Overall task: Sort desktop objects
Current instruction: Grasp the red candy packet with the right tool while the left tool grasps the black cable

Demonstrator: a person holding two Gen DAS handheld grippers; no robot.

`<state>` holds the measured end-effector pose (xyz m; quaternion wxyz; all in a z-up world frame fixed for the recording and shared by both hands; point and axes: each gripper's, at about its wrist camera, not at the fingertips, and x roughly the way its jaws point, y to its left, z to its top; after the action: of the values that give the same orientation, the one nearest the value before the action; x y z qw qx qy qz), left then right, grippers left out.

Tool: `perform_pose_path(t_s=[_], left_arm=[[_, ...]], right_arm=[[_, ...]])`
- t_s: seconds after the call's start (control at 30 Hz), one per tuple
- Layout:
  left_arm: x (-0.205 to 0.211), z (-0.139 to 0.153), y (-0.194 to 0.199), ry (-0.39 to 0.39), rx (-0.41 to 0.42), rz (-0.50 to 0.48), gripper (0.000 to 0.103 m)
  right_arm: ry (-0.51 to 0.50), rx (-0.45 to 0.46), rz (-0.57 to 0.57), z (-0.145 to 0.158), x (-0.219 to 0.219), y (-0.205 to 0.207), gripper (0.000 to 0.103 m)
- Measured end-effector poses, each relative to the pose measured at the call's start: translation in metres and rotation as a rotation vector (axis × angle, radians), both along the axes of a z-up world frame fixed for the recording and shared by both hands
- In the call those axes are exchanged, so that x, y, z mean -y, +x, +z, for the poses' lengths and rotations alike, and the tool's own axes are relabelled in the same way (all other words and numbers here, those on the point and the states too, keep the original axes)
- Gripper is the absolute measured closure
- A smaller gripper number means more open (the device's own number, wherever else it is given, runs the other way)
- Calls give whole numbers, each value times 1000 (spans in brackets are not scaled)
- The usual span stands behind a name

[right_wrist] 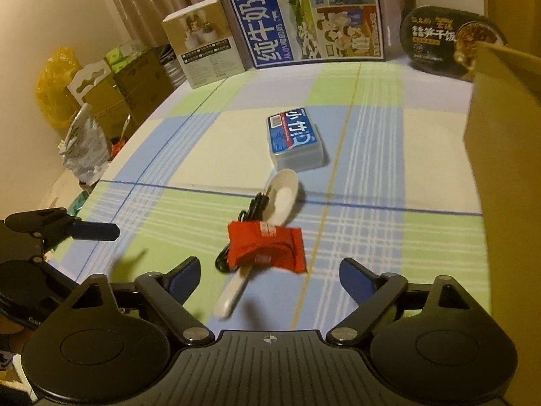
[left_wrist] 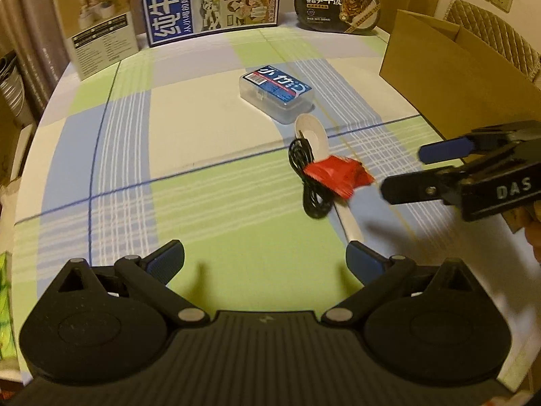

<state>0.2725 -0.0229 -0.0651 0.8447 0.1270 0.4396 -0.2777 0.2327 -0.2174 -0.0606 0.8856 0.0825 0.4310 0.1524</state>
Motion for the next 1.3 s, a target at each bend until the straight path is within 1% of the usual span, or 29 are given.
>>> perform_pose_path(t_s=[0.2,0.33,0.43,0.53,0.6,0.63,0.67,0.8,0.87,0.97,1.07,1.13,1.23,1.3], left_arm=[[5,-10,14,-4,46,-42,3],[7,-14,19,-9,62,-65,3],[7,-18,20,-26,62,-72,3],[8,-23,21,-34,52,-74,3],[7,-25,21,-32,52,-75,3],[7,-26,21,-32,54,-72,3],[6,-26,21,-33,56,-69,3],[5,-26,20,-40,67,-65,3],[6,-26,20,-48,67,-68,3],[9,-26,20,-68,62,-69,3],[15,-26,21,-85,66,-74,4],[21,-26,22,-100,69,-74,7],[29,-27,26,-134,65,-60,15],[35,-28,31,-159,50,-44,27]], right_arm=[[-9,-3,17,-17,-8,21,19],[-15,-12,5,-26,-9,30,25],[-8,-15,3,-31,-9,34,25],[-36,5,15,-32,-14,34,26],[-60,17,22,-33,-18,33,35],[-67,22,24,-33,-19,32,42],[-68,26,25,-32,-20,31,46],[-60,25,30,-32,-18,31,54],[-56,34,36,-29,-18,30,61],[-92,54,32,-25,-18,25,64],[-125,68,15,-24,-13,20,65],[-150,75,-8,-24,-6,16,65],[-174,79,-38,-24,4,11,65],[-186,85,-51,-25,10,6,65]])
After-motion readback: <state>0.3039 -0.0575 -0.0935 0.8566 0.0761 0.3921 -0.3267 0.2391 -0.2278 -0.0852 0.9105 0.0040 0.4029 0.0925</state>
